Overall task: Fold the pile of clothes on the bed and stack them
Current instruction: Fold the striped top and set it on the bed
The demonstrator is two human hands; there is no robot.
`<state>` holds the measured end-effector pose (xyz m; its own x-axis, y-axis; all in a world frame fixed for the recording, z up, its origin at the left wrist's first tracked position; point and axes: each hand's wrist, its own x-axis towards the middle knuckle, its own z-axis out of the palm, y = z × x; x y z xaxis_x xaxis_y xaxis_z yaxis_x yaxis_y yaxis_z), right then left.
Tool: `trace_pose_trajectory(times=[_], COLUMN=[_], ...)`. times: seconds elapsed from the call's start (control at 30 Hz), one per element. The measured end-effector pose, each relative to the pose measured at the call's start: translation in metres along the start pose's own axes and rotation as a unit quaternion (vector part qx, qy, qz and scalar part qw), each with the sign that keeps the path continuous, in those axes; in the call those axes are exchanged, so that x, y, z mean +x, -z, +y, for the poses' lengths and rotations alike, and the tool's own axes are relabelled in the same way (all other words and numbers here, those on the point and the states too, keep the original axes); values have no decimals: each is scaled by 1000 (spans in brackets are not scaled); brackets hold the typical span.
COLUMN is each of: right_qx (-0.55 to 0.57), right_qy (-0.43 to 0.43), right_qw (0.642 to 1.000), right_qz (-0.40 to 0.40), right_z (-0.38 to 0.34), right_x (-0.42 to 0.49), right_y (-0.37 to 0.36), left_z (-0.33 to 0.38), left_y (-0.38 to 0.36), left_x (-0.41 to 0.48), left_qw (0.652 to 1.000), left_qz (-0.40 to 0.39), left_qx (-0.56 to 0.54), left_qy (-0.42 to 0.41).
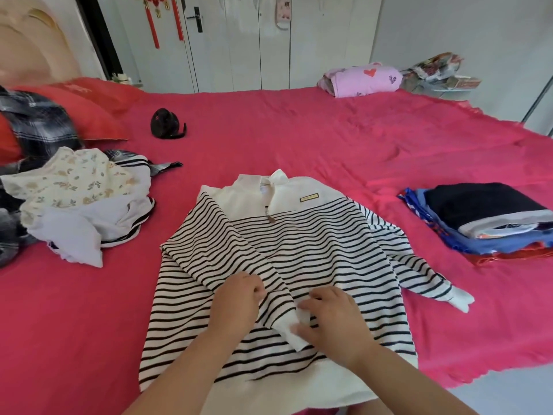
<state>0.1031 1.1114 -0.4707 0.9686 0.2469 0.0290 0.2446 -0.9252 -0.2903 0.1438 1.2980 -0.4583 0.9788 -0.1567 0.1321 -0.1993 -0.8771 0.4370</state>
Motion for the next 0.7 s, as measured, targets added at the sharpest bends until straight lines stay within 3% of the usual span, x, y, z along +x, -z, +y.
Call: trace_pose_trajectory(times=[0.17, 0.23, 0.33, 0.4, 0.47, 0.57, 0.63, 0.7], right_qx=[65, 128, 184, 230, 321, 495, 525, 543], right_qy=[77, 96, 115, 111, 49, -99, -170, -204], right_qw=[992, 983, 974, 966, 946, 862, 833, 811], right_qz=[76, 85, 56, 32, 1, -41, -47, -75], right_z=[-19, -29, -49, -60, -67, -71, -69, -69], right_x=[2, -3, -12, -15, -16, -12, -5, 4], right_y=[2, 3, 5, 7, 11, 20, 25, 30], left_z=[-7, -11, -5, 2, 5, 9, 15, 18], left_y=[7, 7, 8, 7, 9, 16, 23, 24], left_x=[-13, -23, -40, -48, -52, -54, -56, -58], left_qw=[997, 979, 894, 830, 810, 780, 743, 742], left_qz=[29, 52, 19, 5, 38, 65, 48, 57], left_qx=[-70, -170, -378, -479, -510, -558, -615, -616], left_qy=[33, 95, 241, 285, 287, 276, 259, 259])
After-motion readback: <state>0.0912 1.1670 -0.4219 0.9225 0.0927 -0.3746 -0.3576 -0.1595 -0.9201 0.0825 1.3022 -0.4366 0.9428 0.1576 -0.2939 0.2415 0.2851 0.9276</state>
